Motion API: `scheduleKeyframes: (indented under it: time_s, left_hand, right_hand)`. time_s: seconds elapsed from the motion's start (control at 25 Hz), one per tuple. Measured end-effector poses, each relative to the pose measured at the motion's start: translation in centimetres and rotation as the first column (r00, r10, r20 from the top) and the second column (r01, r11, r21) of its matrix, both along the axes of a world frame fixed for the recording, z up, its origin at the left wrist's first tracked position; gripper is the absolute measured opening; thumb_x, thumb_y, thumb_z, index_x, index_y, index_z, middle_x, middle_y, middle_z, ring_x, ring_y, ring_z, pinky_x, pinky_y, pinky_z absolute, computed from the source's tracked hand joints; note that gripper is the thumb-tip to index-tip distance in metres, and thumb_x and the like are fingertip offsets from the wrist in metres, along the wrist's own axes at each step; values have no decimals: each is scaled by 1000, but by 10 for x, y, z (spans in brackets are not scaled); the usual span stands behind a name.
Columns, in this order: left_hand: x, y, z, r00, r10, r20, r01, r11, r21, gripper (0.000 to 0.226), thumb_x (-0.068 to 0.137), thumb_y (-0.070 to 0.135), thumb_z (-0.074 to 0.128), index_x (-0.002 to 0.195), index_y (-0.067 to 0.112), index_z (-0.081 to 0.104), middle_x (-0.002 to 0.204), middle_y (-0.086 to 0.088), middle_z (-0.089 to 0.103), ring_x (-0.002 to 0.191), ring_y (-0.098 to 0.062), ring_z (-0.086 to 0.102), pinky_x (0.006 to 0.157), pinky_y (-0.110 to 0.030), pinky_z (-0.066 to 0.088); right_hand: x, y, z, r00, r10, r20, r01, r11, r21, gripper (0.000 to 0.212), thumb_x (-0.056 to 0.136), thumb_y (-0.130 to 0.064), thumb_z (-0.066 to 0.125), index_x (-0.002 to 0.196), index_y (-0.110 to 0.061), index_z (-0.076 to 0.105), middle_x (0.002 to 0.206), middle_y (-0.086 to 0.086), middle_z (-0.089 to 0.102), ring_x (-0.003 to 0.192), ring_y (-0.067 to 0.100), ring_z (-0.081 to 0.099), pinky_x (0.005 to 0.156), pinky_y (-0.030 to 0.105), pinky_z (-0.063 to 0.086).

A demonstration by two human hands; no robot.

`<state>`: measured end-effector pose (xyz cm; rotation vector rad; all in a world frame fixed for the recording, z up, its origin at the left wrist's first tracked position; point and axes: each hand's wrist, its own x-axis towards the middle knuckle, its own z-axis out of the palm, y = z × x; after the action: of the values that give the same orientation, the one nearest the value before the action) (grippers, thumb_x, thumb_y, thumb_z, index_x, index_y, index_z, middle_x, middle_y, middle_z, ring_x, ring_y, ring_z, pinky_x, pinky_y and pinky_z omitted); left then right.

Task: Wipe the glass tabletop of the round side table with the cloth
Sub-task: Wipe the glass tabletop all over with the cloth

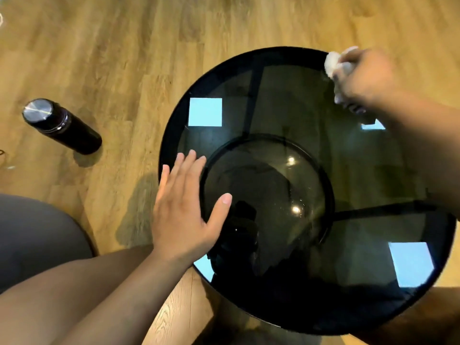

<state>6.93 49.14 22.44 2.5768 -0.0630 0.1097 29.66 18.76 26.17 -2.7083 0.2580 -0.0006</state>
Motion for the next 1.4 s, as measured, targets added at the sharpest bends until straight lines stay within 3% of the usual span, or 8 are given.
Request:
scheduleKeyframes:
  time_s: [0.08,0.24,0.44,0.64,0.8,0.96,1.24,1.4]
  left_hand:
    - [1,1,0,1000,5,0,-5,1000,-27,67,90,54,42,146,16,37,157,-1,33,150,-13,18,124,-42,10]
    - [1,3,1,1000,2,-1,-2,998,-66,65,90,51,43,145,15,38,156,-2,35,149,-14,20,123,-44,12]
    - [-1,2,1,1000,-10,17,10,999,-30,65,92,51,43,144,12,39,152,-8,41,148,-22,25,123,-46,13]
    - [-3,-2,4,1000,6,12,-6,999,-36,53,91,51,45,123,9,46,130,-15,50,128,-37,45,113,-58,27]
    - [-1,-1,0,1000,22,1,-22,1000,-15,61,91,51,45,138,11,38,153,-11,36,148,-22,23,124,-42,10]
    - [-3,-2,-2,999,41,1,-41,999,-20,61,90,51,44,137,12,40,154,-9,37,149,-14,18,124,-39,9]
    - [2,-1,-3,999,51,-15,-51,999,-2,66,90,53,42,142,12,38,156,-7,34,149,-12,13,124,-38,9]
    - [1,0,-2,997,69,-28,-70,997,-31,70,89,58,37,146,16,34,159,-2,28,150,-12,9,123,-40,9]
  right_hand:
    - [31,25,-14,999,-6,45,7,1000,-20,34,88,-39,37,98,-21,64,89,25,67,33,15,57,26,19,38]
    - [41,107,-10,996,84,-5,-84,996,24,32,92,-40,41,105,-22,64,104,15,66,58,18,70,26,14,34]
    - [-60,227,0,859,512,-26,-512,859,10,35,93,-34,48,123,-22,60,132,11,42,114,28,50,87,27,45]
    - [-90,224,-8,674,734,-83,-730,679,77,33,91,-33,55,123,-28,62,127,7,46,112,24,53,82,32,45]
    - [-48,222,-14,751,660,-23,-661,750,-39,33,93,-28,54,125,-29,59,130,7,48,117,26,49,83,37,48]
    - [27,165,-7,951,305,-49,-303,952,43,28,91,-29,56,118,-29,62,129,6,49,114,26,52,86,36,47]
    - [22,-29,-3,998,-36,-59,36,999,4,39,89,-43,48,124,-29,57,102,12,66,59,29,67,48,31,53]
    - [-50,-101,-4,995,-71,-76,57,983,-173,48,82,-52,41,122,-29,55,105,18,65,76,32,66,69,39,58]
